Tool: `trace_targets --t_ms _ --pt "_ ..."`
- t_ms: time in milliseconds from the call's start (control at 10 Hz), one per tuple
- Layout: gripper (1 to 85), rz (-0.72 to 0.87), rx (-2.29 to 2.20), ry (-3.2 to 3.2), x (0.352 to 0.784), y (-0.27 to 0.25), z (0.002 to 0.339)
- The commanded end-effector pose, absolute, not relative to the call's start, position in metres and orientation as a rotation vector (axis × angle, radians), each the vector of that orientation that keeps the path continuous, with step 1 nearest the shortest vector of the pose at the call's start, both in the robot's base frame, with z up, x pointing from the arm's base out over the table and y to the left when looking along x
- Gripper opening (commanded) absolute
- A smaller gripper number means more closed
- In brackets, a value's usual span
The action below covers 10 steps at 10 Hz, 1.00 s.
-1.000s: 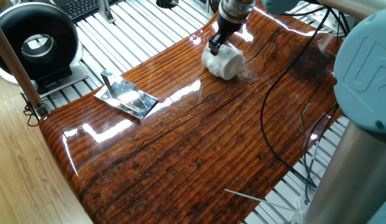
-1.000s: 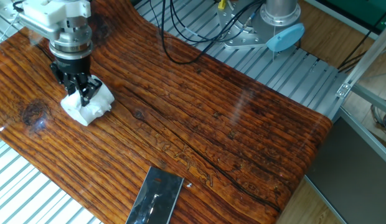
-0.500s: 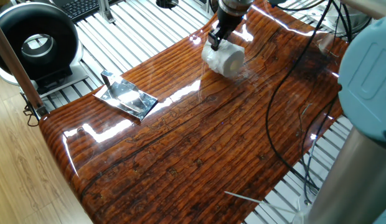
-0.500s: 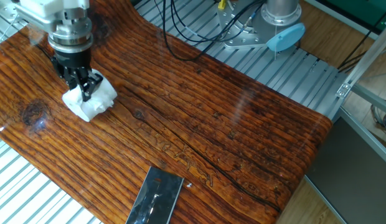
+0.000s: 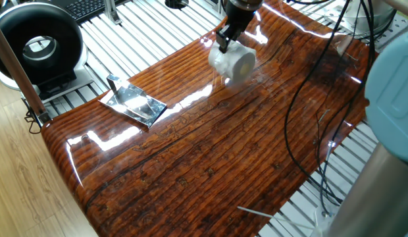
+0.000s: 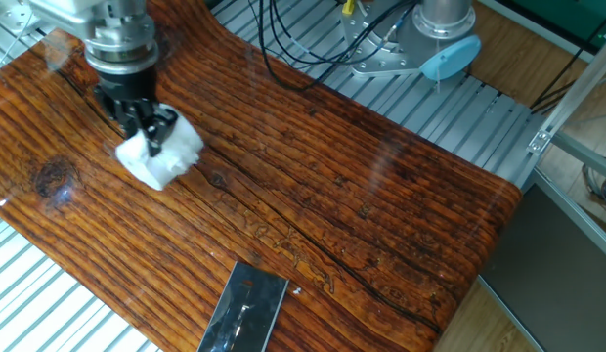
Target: Put the toilet paper on its holder
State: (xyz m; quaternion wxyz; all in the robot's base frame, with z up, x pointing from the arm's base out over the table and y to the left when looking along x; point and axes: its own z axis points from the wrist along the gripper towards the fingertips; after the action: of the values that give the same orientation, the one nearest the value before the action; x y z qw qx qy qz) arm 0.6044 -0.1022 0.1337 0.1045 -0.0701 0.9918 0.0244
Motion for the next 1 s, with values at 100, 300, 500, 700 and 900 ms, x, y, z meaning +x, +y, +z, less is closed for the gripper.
trace_targets --t_ms 100,300,500,700,900 --pt "1.0 0.14 -0.221 2.952 0.582 -0.035 0.136" --pt "1.0 0.124 -0.239 2.988 0.57 -0.014 0.14" --pt "1.0 0.136 -0.284 3.009 0.558 0.012 0.142" --pt "1.0 0.134 -0.343 3.009 0.551 0.029 0.136" --pt "1.0 0.118 -0.35 3.032 0.542 0.047 0.137"
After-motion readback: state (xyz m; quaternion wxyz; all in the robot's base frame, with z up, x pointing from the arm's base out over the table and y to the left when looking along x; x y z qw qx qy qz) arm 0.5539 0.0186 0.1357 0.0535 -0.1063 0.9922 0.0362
